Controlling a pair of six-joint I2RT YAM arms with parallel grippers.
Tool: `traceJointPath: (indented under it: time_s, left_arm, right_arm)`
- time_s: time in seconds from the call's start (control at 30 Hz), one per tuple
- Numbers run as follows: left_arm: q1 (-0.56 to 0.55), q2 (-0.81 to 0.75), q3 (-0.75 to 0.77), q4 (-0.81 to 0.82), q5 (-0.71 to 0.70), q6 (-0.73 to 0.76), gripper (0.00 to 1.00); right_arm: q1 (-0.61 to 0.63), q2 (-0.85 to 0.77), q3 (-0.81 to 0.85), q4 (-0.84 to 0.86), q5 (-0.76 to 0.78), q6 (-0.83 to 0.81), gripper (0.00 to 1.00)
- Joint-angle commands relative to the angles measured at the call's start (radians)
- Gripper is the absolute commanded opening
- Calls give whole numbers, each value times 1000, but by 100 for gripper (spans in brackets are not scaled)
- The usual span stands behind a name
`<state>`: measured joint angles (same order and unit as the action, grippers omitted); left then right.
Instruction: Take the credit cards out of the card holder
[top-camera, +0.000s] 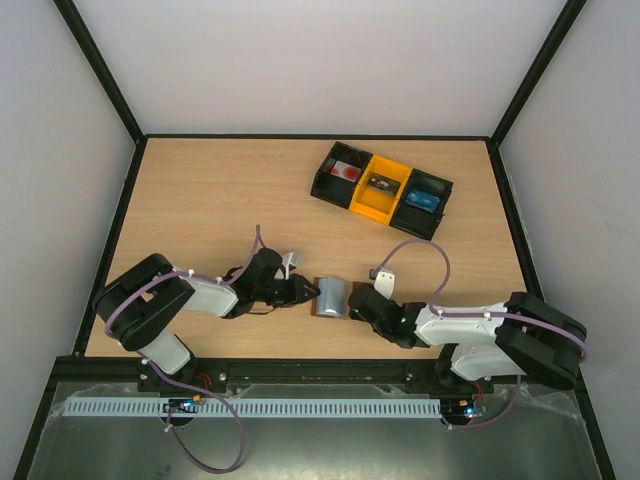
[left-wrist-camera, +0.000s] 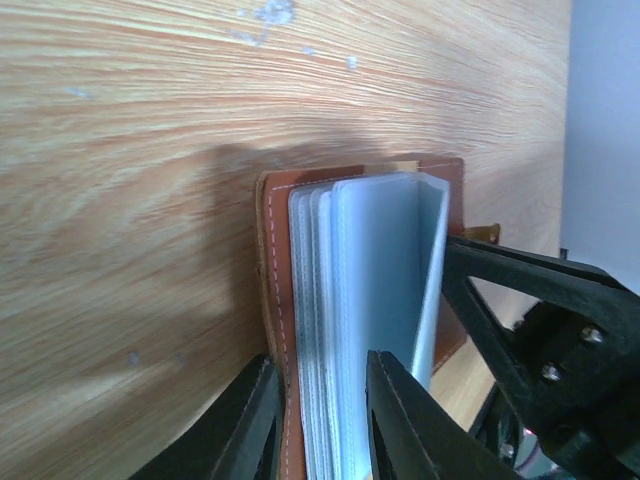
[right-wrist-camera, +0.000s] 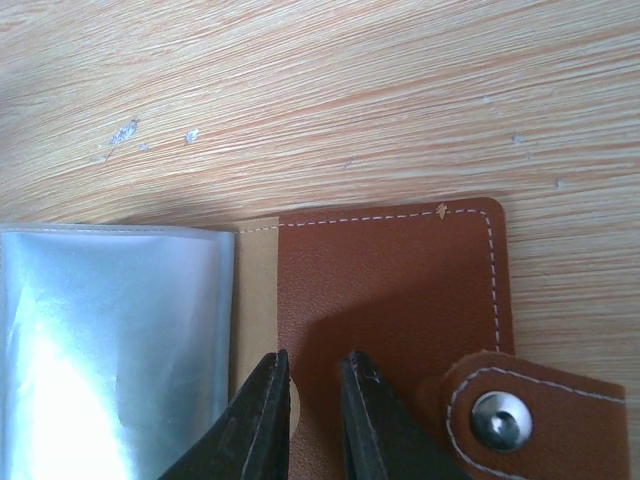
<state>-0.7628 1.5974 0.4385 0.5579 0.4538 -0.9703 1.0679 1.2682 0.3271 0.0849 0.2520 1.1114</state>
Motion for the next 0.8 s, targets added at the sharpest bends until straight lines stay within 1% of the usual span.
traceJointPath:
  time_s: [0.0,0.1,0.2,0.43,0.67,0.77]
  left_arm:
    - [-17,-14,-29,208,88,-53,26]
    - [-17,-32,-48,265,90,-71,27]
    - [-17,-46,-58,288,89,-74,28]
    - [-20,-19,-79,378,116,-96,30]
    - [-28,-4,-73,325,70,-40,29]
    - [-37,-12,-61,275,43,-16,28]
  right_arm:
    - [4,-4,-48,6,-54,20,15]
    - [4,-12,-63,20,-51,26,15]
    - [5,-27,-80,35,-55,36,14]
    - [4,-60,-114,90,-68,57,12]
    - [4,-69,-121,97,-71,59,12]
    - [4,-74,-123,100,-72,59,12]
